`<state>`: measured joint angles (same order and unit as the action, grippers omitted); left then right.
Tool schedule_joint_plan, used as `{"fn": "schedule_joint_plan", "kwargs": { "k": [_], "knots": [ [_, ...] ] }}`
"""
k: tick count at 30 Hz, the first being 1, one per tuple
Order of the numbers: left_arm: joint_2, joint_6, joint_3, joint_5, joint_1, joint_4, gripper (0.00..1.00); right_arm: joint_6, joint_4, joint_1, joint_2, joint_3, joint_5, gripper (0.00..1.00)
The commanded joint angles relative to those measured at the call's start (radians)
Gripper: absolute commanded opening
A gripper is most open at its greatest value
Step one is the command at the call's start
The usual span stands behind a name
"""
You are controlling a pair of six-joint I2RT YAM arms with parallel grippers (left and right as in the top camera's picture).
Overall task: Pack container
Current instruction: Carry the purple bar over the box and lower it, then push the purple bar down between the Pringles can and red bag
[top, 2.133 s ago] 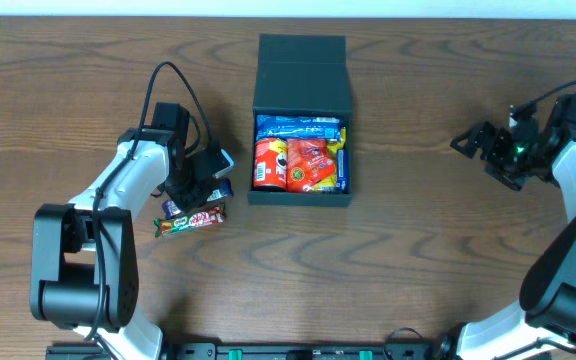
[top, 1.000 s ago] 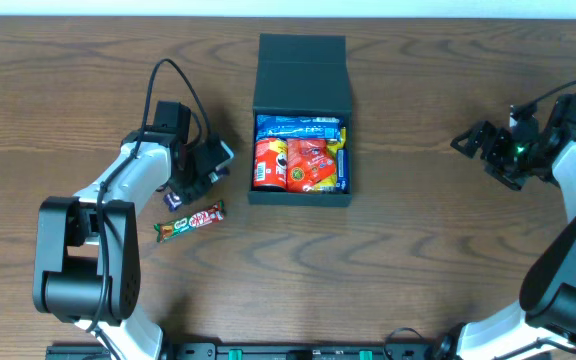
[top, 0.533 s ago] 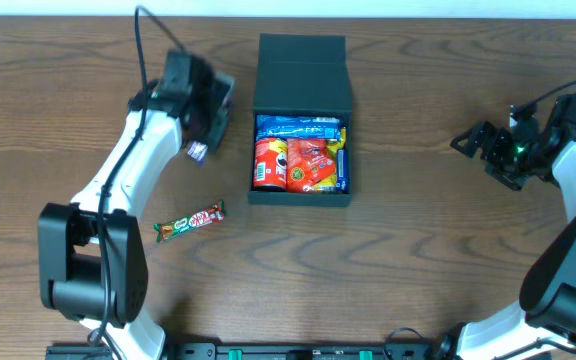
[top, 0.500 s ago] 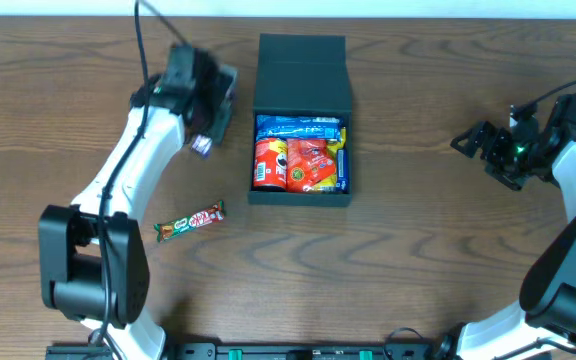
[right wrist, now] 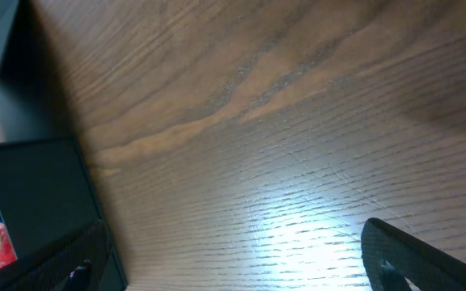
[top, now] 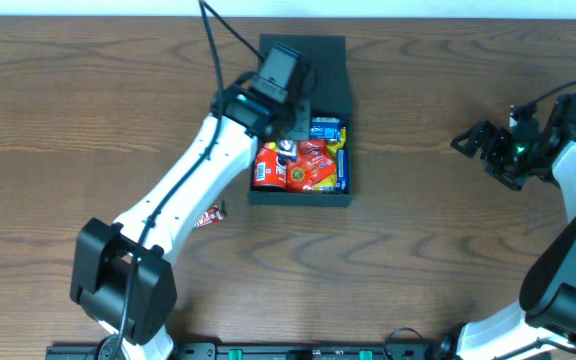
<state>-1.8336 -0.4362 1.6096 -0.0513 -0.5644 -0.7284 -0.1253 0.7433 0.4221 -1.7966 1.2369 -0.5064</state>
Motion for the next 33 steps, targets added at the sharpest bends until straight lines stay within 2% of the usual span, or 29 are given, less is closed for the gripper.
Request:
{"fn": "schedule_joint_plan", "kwargs": {
  "k": [1,7,10,15,21,22,23,24,25,28,30,32,33],
  "knots": [
    [-0.010,-0.189,-0.017,0.026,-0.032,-0.027,0.06,-0.008,0.001,-0.005,0.025,0.018,-0.006,0.99],
    [-0.020,-0.305,-0.073,0.003,-0.045,-0.031,0.06,-0.008,0.008,-0.005,0.025,0.018,-0.006,0.99],
    [-0.061,-0.296,-0.073,-0.056,-0.045,-0.035,0.06,-0.007,0.008,-0.005,0.025,0.018,-0.006,0.99],
    [-0.121,-0.176,-0.073,-0.051,-0.044,-0.017,0.06,0.010,0.017,-0.005,0.025,0.018,-0.006,0.99],
    [-0.141,-0.168,-0.073,-0.068,-0.044,-0.035,0.08,0.019,0.028,-0.005,0.025,0.018,-0.006,0.99],
    [-0.141,-0.159,-0.073,-0.067,-0.044,-0.032,0.10,0.019,0.028,-0.005,0.025,0.018,-0.006,0.99],
    [-0.141,-0.133,-0.073,-0.061,-0.044,-0.024,0.19,0.019,0.027,-0.005,0.025,0.018,-0.006,0.99],
    [-0.141,-0.114,-0.073,-0.047,-0.044,-0.020,0.40,0.019,0.027,-0.005,0.025,0.018,-0.006,0.99],
    [-0.141,-0.103,-0.073,-0.043,-0.044,-0.019,0.56,0.019,0.027,-0.005,0.025,0.018,-0.006,0.99],
    [-0.141,-0.090,-0.064,-0.043,-0.043,-0.022,0.82,0.019,0.027,-0.005,0.025,0.018,-0.006,0.99],
    [-0.134,-0.077,-0.035,-0.042,-0.043,-0.031,0.90,0.019,0.027,-0.005,0.025,0.018,-0.006,0.99],
    [-0.126,-0.052,-0.006,-0.020,-0.043,-0.032,0.89,0.019,0.027,-0.005,0.025,0.018,-0.006,0.99],
    [-0.118,-0.027,0.013,0.002,-0.043,-0.032,0.86,0.019,0.027,-0.005,0.025,0.018,-0.006,0.99]
  ]
}}
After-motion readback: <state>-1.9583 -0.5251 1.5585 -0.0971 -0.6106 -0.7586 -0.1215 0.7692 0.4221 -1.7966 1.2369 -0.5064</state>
